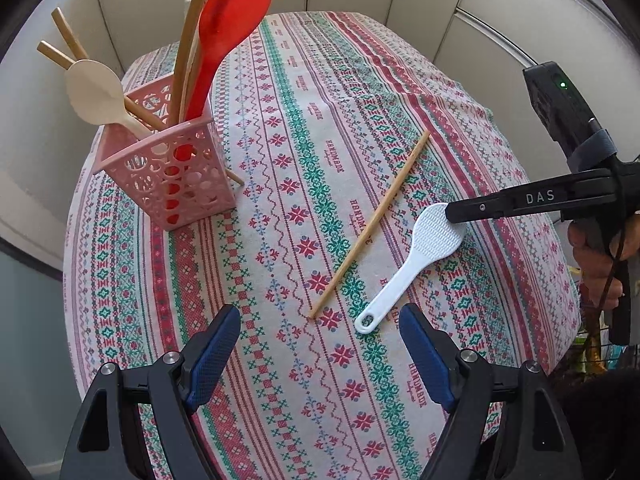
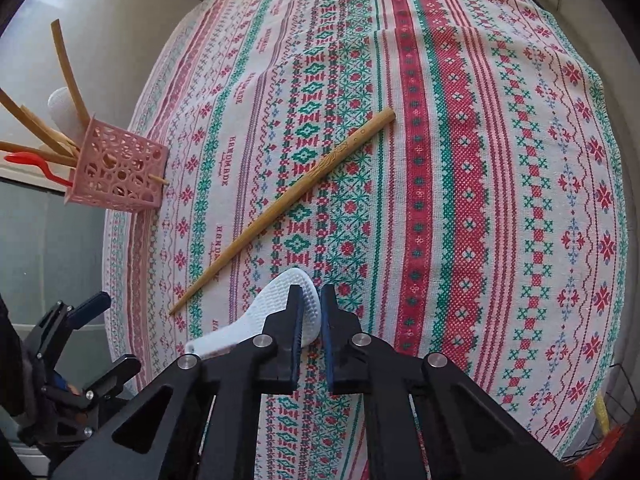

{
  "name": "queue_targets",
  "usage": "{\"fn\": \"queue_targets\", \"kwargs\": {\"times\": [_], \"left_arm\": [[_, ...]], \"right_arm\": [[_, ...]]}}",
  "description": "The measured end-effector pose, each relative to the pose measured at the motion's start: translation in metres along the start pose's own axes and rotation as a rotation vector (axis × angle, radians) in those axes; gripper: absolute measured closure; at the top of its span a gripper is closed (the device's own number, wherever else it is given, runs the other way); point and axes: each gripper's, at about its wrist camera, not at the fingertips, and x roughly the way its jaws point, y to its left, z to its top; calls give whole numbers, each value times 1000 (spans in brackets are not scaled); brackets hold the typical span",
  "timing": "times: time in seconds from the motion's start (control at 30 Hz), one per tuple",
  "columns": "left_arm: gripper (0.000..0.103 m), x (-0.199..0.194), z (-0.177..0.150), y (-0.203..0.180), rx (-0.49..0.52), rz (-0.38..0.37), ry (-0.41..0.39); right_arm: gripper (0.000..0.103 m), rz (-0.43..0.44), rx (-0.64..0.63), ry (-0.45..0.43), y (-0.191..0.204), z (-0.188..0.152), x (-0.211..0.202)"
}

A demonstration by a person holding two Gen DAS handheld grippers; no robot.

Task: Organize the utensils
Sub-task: 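Grasp the last chopstick with the left gripper while the right gripper holds the white spoon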

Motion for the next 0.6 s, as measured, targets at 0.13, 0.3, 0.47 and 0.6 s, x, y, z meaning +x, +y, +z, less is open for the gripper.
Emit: {"fn": "queue_targets", "kwargs": {"times": [0.13, 0.3, 0.47, 0.6], "left_arm": [[21, -1, 2, -5, 15, -1, -9], [21, -1, 6, -19, 53, 7, -23], [38, 5, 17, -45, 110, 31, -38], [62, 17, 41, -72, 169, 40, -31]], "right_arm": [[100, 13, -14, -37, 2, -12, -26], [100, -58, 0, -128, 3, -29, -68], [101, -169, 14, -255, -3, -40, -119], [101, -199, 56, -295, -13, -40, -132]]}}
